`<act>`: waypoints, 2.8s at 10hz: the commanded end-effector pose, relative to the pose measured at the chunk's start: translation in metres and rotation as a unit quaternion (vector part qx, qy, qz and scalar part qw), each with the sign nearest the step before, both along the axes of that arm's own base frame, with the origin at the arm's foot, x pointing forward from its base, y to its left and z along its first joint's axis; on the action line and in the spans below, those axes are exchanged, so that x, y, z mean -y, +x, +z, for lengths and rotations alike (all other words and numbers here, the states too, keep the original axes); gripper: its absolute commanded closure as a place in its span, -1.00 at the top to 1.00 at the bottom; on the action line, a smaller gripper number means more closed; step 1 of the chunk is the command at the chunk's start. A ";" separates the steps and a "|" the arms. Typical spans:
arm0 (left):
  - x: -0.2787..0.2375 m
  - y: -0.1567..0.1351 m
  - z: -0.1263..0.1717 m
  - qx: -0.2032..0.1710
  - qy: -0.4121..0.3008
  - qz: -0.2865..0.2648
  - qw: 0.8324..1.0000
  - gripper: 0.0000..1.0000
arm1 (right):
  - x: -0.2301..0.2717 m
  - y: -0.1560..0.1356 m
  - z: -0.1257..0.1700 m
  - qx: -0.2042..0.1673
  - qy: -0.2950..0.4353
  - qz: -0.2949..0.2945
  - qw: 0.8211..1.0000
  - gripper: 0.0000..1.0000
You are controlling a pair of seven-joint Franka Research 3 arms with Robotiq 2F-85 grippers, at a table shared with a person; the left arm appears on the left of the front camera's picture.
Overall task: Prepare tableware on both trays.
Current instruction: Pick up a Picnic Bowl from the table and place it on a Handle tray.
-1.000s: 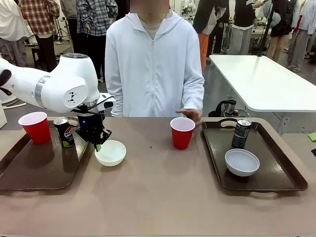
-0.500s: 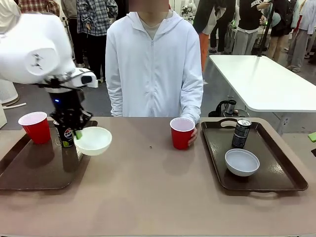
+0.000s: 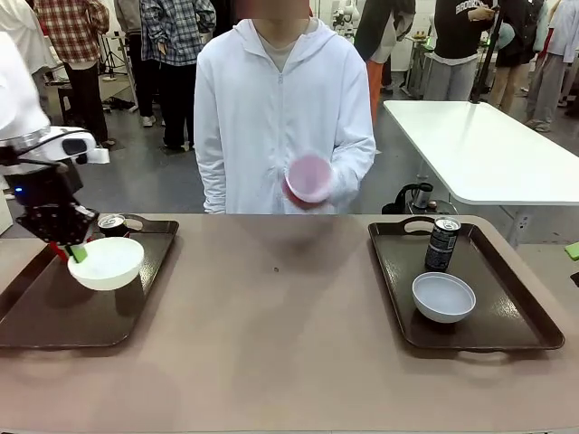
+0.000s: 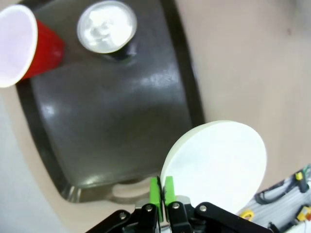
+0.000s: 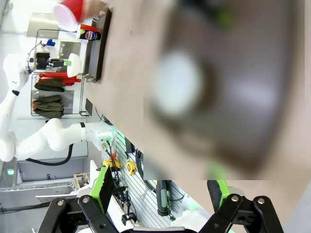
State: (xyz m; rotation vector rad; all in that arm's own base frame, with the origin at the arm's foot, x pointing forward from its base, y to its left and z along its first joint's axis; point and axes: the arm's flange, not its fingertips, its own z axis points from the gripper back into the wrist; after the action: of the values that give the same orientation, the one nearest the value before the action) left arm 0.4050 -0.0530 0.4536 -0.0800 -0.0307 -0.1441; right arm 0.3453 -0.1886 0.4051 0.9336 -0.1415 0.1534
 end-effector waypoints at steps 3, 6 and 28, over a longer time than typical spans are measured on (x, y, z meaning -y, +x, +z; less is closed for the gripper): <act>-0.040 0.011 -0.029 0.016 -0.010 0.033 0.999 -1.00 | -0.001 -0.002 0.000 0.007 0.009 0.001 1.000 1.00; -0.040 0.025 -0.073 0.030 0.006 0.053 0.998 -1.00 | -0.001 -0.002 0.000 0.007 0.009 0.001 1.000 1.00; -0.011 0.006 -0.013 -0.015 0.045 0.023 0.999 0.84 | -0.001 -0.002 0.000 0.007 0.009 0.001 1.000 1.00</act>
State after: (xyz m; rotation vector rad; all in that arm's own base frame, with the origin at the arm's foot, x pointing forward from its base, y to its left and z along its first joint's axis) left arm 0.4088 -0.0427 0.4402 0.0113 0.0184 -0.0955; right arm 0.3449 -0.1892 0.4052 0.9335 -0.1420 0.1519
